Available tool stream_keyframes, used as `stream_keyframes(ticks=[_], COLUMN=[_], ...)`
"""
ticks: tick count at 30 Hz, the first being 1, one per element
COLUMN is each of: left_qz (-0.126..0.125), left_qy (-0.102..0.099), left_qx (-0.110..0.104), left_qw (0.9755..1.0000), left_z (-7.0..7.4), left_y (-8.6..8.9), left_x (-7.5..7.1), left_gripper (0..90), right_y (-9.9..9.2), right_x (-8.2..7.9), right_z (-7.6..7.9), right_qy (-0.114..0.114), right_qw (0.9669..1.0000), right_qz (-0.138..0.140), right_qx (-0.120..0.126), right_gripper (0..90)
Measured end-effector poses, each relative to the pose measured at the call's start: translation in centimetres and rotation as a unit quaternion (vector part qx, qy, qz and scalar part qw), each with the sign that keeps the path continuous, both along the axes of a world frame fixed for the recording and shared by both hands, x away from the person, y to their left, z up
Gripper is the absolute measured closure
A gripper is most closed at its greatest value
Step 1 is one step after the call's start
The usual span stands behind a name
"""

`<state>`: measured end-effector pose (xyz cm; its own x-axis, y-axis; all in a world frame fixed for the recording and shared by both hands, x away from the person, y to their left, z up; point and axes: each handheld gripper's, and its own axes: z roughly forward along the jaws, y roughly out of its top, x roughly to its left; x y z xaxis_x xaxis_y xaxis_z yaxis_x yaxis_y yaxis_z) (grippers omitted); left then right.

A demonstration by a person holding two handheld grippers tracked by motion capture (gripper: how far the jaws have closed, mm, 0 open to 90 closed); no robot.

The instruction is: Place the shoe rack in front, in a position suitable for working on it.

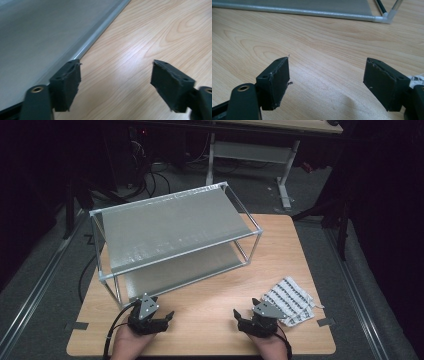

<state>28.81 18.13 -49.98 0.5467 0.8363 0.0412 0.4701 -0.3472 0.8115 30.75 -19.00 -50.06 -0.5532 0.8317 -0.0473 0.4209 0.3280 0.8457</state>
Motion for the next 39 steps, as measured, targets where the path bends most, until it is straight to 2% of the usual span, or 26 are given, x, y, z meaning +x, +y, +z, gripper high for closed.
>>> stream_keyframes(ticks=[1, 3, 6, 10, 14, 18, 20, 22, 25, 29, 33, 35, 39], left_qz=[0.002, -0.003, -0.008, -0.010, -0.008, -0.012, -0.023, -0.031, -0.040, -0.044, -0.036, -0.028, -0.014], left_qy=[0.001, -0.001, -0.003, -0.006, -0.013, -0.011, -0.013, -0.010, -0.023, -0.012, -0.020, -0.025, -0.011], left_qx=[-0.015, -0.028, -0.028, -0.031, -0.034, -0.058, -0.053, -0.053, -0.053, -0.041, -0.052, -0.045, -0.045], left_qw=[0.9999, 0.9996, 0.9996, 0.9995, 0.9993, 0.9982, 0.9982, 0.9980, 0.9975, 0.9981, 0.9978, 0.9983, 0.9988], left_z=[0.0, 0.0, 0.1, 0.0, 0.2, 0.4, 0.7, 1.0, 1.3, 0.9, 1.4, 1.6, 1.4], left_y=[0.4, 0.8, 0.9, 1.0, 1.2, 1.7, 1.9, 1.9, 1.6, 0.9, 1.2, 1.6, 2.8], left_x=[0.1, 0.1, 0.0, 0.0, -0.1, -0.8, -1.4, -1.3, -1.1, -1.0, -1.6, -2.2, -3.1], left_gripper=[21.6, 21.2, 18.9, 18.2, 18.2, 18.2, 18.2, 18.2, 18.2, 17.0, 21.2, 23.6, 23.8], right_y=[0.2, 0.4, 0.3, 0.2, 0.4, 0.7, 1.1, 1.2, 1.3, 0.8, 0.6, 0.6, 0.6], right_x=[0.0, 0.0, 0.0, 0.2, 0.6, 0.5, 0.4, 0.4, 0.1, -0.2, -0.1, 0.0, 0.3], right_z=[0.0, 0.0, 0.1, 0.4, 0.7, 0.8, 0.7, 0.7, 0.8, 1.1, 1.3, 1.3, 1.4], right_qy=[0.000, -0.001, -0.001, -0.005, 0.003, -0.002, -0.005, -0.008, -0.011, -0.019, -0.024, -0.025, -0.029], right_qw=[1.0000, 0.9999, 0.9999, 0.9999, 0.9998, 0.9999, 0.9999, 0.9999, 0.9997, 0.9998, 0.9996, 0.9996, 0.9994], right_qz=[0.001, 0.005, 0.009, 0.012, 0.014, 0.009, 0.010, 0.012, 0.020, 0.007, 0.002, 0.002, 0.000], right_qx=[-0.005, -0.012, -0.013, -0.002, 0.011, 0.011, 0.007, 0.006, -0.002, 0.005, 0.011, 0.013, 0.018], right_gripper=[20.5, 20.9, 23.8, 24.9, 25.6, 25.3, 24.8, 24.9, 24.9, 24.7, 25.6, 25.8, 27.5])
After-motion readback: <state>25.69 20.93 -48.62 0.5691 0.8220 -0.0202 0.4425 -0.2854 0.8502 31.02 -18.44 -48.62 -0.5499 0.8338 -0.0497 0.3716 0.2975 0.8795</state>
